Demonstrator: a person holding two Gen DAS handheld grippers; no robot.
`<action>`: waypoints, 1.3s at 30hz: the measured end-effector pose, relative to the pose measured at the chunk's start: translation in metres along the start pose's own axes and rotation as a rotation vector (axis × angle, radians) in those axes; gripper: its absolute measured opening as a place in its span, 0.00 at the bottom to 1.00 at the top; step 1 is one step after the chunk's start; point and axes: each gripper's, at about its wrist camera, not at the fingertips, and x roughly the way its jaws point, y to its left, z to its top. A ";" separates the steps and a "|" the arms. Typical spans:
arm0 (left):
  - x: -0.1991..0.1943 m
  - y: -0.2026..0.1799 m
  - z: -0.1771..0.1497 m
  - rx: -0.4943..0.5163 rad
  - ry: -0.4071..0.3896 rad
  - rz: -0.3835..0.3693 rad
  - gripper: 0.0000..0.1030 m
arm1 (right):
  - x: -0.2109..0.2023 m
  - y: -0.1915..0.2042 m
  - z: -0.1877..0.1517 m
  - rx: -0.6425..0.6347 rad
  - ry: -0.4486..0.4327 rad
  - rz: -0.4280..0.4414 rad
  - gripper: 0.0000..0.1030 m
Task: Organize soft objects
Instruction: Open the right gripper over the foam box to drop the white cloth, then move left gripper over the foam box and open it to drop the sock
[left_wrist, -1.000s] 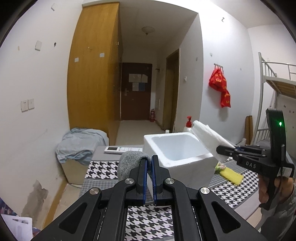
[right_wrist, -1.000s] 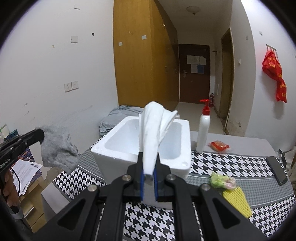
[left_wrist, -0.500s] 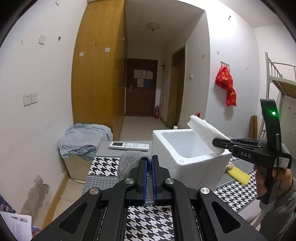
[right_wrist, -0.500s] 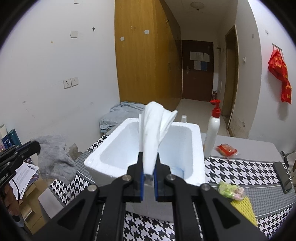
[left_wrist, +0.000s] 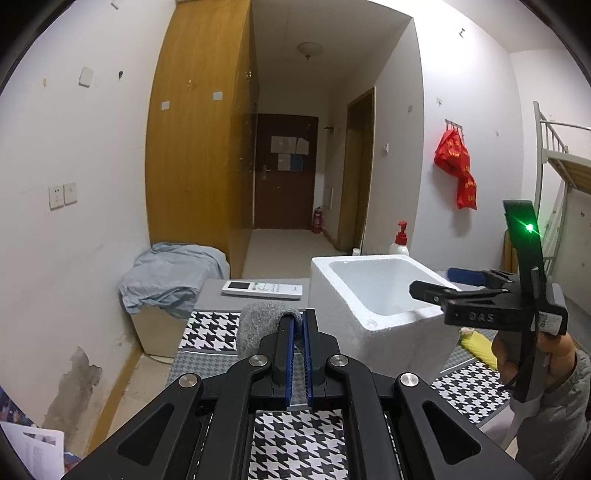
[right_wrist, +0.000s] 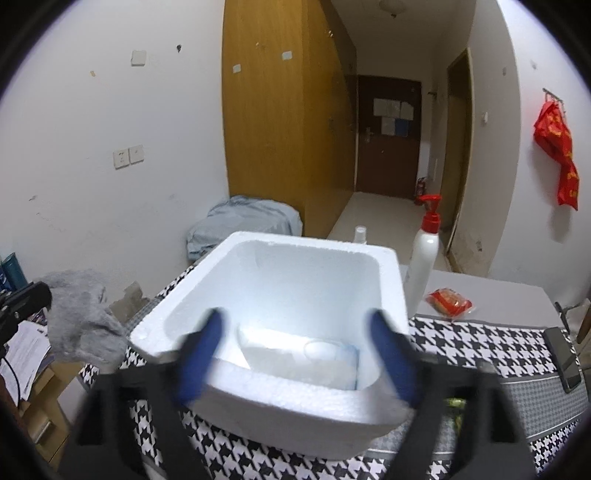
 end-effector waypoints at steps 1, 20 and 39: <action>-0.001 0.000 0.001 0.001 -0.002 0.001 0.05 | -0.002 0.000 0.000 0.004 -0.010 -0.001 0.95; -0.007 -0.008 0.025 0.024 -0.058 -0.025 0.05 | -0.040 -0.011 -0.012 -0.015 -0.049 -0.042 0.97; 0.017 -0.042 0.054 0.053 -0.063 -0.116 0.05 | -0.069 -0.037 -0.035 0.020 -0.040 -0.143 0.98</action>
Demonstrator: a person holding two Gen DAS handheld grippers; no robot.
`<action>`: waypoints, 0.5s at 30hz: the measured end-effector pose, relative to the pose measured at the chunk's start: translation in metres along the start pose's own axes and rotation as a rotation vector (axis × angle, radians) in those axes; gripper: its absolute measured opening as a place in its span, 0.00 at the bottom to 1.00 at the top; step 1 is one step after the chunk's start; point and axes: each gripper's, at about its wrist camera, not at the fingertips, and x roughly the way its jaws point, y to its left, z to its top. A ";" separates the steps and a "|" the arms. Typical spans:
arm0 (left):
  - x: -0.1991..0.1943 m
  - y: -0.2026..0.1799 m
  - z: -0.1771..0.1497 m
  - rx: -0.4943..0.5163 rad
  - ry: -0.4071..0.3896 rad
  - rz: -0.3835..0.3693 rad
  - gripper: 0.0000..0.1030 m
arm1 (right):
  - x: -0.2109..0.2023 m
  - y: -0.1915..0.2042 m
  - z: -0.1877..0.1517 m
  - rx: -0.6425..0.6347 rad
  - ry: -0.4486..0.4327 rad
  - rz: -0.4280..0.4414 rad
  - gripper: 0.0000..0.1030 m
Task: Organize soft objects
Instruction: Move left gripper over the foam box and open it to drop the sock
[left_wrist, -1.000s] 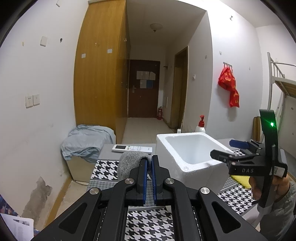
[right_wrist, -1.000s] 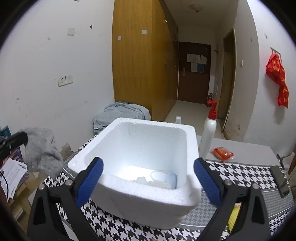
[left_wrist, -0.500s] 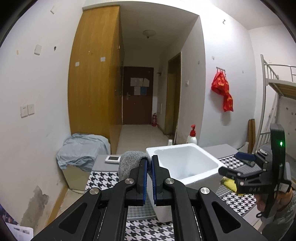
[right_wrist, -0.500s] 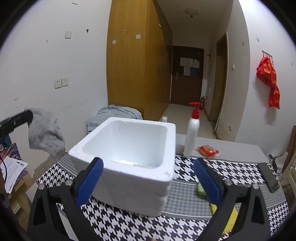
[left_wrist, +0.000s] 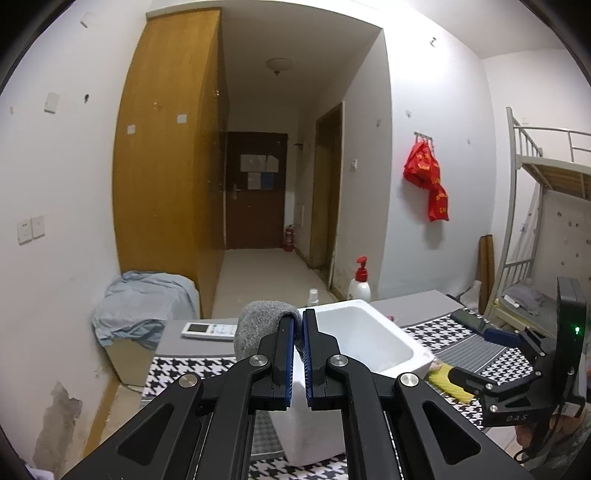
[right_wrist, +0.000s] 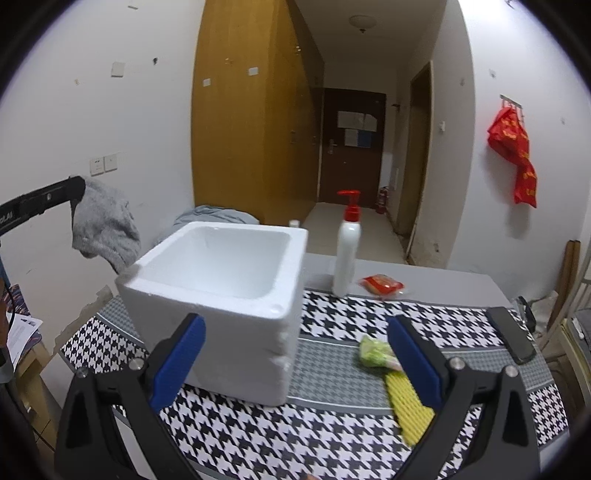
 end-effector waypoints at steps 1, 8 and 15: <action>0.002 -0.002 0.001 0.004 0.001 -0.004 0.05 | -0.002 -0.003 -0.002 0.007 0.001 -0.007 0.98; 0.013 -0.016 0.004 0.023 0.005 -0.046 0.05 | -0.011 -0.017 -0.010 0.034 0.003 -0.049 0.98; 0.024 -0.024 0.005 0.030 0.019 -0.090 0.05 | -0.022 -0.022 -0.016 0.041 0.003 -0.081 0.98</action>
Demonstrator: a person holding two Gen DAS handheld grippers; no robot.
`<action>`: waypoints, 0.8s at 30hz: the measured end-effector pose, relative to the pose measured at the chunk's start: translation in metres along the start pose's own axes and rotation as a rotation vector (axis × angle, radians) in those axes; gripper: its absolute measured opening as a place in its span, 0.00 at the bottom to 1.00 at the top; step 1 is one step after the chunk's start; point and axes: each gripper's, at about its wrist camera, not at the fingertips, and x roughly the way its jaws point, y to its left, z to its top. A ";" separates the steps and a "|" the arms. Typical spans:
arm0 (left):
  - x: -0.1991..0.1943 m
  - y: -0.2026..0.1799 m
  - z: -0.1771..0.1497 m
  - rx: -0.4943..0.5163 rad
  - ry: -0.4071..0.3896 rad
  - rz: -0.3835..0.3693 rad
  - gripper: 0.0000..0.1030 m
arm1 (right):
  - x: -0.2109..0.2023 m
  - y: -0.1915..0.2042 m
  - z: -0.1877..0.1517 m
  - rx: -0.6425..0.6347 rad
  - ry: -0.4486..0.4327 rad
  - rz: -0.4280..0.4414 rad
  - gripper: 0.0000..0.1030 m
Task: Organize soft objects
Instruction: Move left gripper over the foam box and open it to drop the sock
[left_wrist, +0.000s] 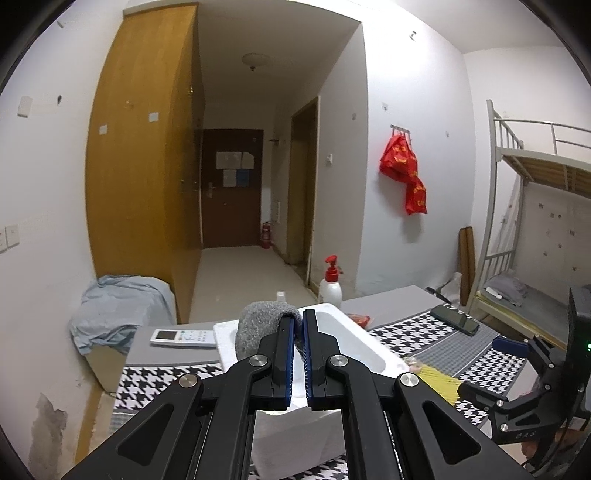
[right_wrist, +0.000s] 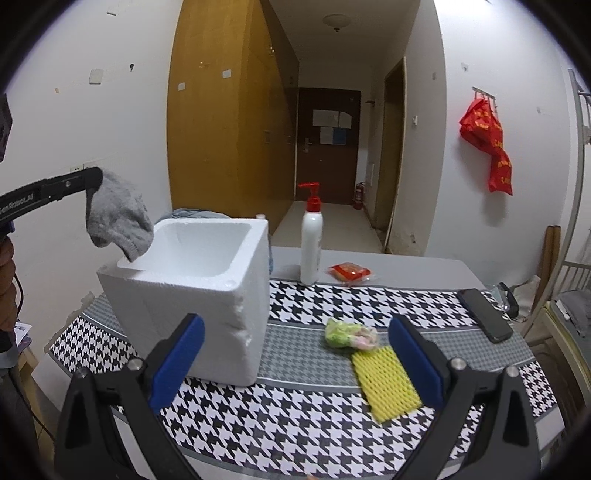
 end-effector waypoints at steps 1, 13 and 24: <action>0.002 -0.001 0.000 -0.001 0.003 -0.007 0.05 | -0.001 -0.001 -0.001 0.001 0.001 -0.006 0.98; 0.024 -0.018 0.003 0.008 0.027 -0.060 0.05 | -0.013 -0.019 -0.017 0.029 0.013 -0.067 0.98; 0.044 -0.027 0.001 0.009 0.066 -0.065 0.05 | -0.017 -0.038 -0.028 0.061 0.023 -0.094 0.98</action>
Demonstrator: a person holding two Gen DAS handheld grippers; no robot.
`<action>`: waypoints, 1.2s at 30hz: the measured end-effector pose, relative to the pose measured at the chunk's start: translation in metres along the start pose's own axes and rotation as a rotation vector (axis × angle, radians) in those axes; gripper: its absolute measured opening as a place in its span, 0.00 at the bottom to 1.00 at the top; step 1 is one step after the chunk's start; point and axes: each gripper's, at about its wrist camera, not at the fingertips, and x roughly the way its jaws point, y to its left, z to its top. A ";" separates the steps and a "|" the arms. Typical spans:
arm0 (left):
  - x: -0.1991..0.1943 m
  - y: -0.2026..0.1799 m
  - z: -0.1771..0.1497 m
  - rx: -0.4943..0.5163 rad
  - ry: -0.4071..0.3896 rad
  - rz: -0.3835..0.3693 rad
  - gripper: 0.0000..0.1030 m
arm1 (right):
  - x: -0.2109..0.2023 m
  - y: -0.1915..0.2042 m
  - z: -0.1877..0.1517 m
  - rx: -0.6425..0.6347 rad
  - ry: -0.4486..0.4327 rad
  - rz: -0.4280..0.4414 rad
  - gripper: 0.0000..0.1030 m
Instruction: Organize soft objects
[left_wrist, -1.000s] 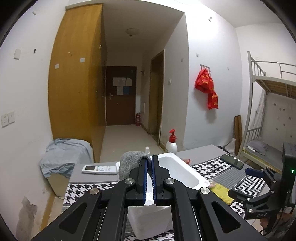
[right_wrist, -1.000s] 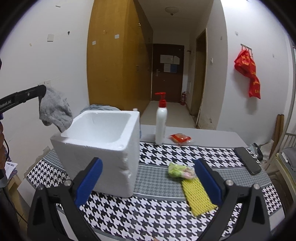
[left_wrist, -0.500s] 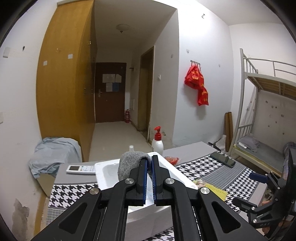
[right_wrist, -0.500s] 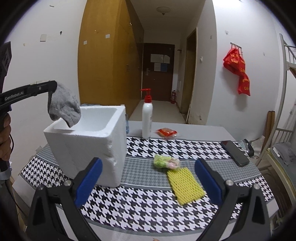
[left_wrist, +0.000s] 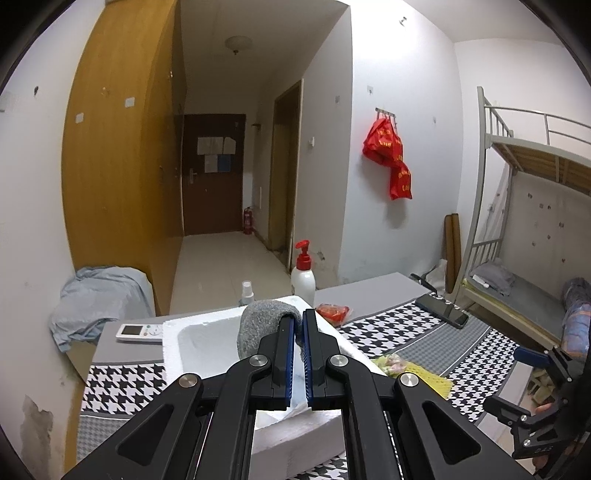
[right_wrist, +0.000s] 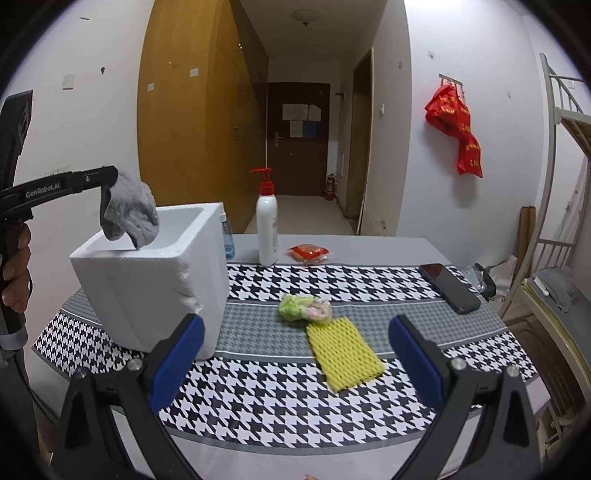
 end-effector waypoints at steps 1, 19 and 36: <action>0.003 0.000 0.000 0.000 0.004 0.002 0.05 | 0.001 -0.001 -0.001 0.001 0.003 -0.001 0.98; 0.030 0.000 -0.007 -0.039 0.064 0.074 0.71 | 0.005 -0.027 -0.010 0.038 0.021 -0.024 0.98; 0.001 -0.020 -0.017 -0.036 0.011 0.056 0.99 | -0.003 -0.035 -0.016 0.048 0.012 -0.011 0.98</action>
